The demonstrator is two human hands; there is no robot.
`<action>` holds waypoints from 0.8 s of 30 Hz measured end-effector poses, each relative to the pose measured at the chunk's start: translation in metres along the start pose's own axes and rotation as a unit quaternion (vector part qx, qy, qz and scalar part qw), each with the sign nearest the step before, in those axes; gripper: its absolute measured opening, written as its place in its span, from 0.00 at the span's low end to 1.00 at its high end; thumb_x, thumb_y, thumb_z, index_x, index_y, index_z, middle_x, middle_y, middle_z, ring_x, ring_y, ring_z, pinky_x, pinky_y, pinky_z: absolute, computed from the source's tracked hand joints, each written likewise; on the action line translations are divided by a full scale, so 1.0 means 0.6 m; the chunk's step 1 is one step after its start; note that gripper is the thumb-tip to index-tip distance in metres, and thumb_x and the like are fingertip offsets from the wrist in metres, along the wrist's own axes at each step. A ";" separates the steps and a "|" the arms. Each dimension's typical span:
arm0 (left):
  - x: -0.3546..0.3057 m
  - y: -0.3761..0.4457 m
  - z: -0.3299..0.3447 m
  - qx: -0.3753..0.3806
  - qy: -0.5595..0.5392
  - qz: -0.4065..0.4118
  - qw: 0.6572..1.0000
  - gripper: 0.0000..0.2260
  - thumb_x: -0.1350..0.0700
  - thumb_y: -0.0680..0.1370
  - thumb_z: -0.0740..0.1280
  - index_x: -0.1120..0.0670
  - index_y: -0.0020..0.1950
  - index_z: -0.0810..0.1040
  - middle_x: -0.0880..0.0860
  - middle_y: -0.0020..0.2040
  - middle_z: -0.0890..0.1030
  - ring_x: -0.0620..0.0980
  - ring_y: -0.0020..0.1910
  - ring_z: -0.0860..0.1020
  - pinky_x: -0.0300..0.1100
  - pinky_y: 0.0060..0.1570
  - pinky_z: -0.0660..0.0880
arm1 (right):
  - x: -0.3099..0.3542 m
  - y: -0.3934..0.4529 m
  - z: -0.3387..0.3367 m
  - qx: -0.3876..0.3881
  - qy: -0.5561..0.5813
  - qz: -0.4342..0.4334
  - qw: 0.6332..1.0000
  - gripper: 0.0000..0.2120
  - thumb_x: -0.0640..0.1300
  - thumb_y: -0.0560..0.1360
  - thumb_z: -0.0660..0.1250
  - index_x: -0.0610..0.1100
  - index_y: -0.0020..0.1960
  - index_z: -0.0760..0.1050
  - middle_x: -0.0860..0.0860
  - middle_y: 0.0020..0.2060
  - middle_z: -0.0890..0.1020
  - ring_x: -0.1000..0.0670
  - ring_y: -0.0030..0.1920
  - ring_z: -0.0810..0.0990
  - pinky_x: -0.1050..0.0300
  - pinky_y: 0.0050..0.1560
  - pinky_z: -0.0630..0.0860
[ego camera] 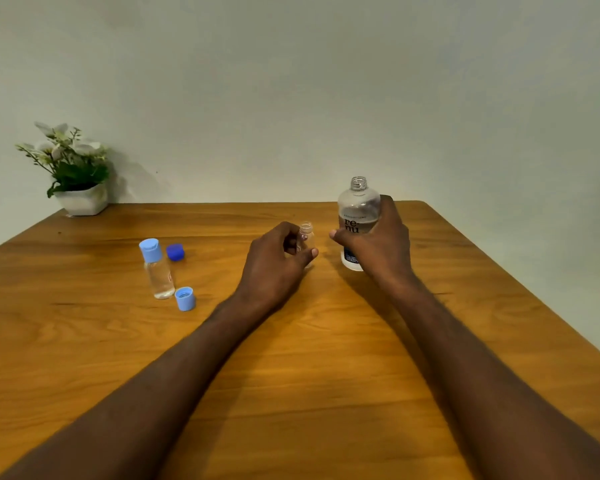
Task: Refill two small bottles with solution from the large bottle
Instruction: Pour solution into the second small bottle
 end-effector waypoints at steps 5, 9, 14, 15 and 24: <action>-0.007 -0.005 -0.015 -0.049 -0.055 0.031 0.997 0.12 0.46 0.78 0.74 0.49 0.58 0.81 0.43 0.48 0.83 0.40 0.49 0.80 0.29 0.42 0.74 | 0.003 -0.001 0.000 -0.018 -0.078 -0.074 0.994 0.38 0.51 0.65 0.85 0.49 0.70 0.71 0.51 0.65 0.81 0.49 0.62 0.79 0.59 0.50 0.73; -0.011 -0.005 -0.025 -0.079 -0.051 0.058 0.994 0.13 0.46 0.79 0.73 0.49 0.61 0.82 0.42 0.51 0.82 0.39 0.51 0.79 0.25 0.43 0.71 | 0.002 -0.002 -0.002 -0.028 -0.134 -0.106 0.985 0.40 0.51 0.64 0.84 0.49 0.71 0.71 0.51 0.64 0.81 0.47 0.61 0.80 0.51 0.56 0.78; -0.011 -0.005 -0.024 -0.064 -0.018 0.084 0.994 0.13 0.51 0.80 0.72 0.54 0.63 0.82 0.48 0.56 0.81 0.43 0.51 0.79 0.29 0.44 0.70 | 0.007 -0.007 -0.003 -0.025 -0.195 -0.130 0.972 0.41 0.48 0.66 0.83 0.49 0.74 0.70 0.49 0.65 0.80 0.44 0.63 0.79 0.42 0.61 0.76; -0.012 -0.005 -0.024 -0.059 -0.016 0.089 0.994 0.13 0.52 0.81 0.71 0.54 0.64 0.82 0.49 0.56 0.81 0.44 0.52 0.79 0.32 0.45 0.71 | 0.008 -0.008 -0.003 -0.023 -0.204 -0.130 0.970 0.41 0.47 0.66 0.83 0.49 0.74 0.69 0.49 0.65 0.80 0.43 0.63 0.79 0.40 0.62 0.74; -0.016 -0.011 -0.021 -0.033 -0.024 0.108 0.993 0.15 0.59 0.82 0.68 0.55 0.69 0.79 0.50 0.60 0.83 0.42 0.55 0.77 0.35 0.51 0.74 | 0.005 -0.008 -0.003 -0.021 -0.238 -0.151 0.959 0.40 0.41 0.67 0.79 0.50 0.75 0.68 0.48 0.66 0.78 0.42 0.65 0.77 0.39 0.65 0.68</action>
Point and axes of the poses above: each hand's wrist, its own y-axis towards the middle knuckle, its own z-axis out of the palm, x = y × z, the point moved 1 cm from there along y, towards the middle knuckle
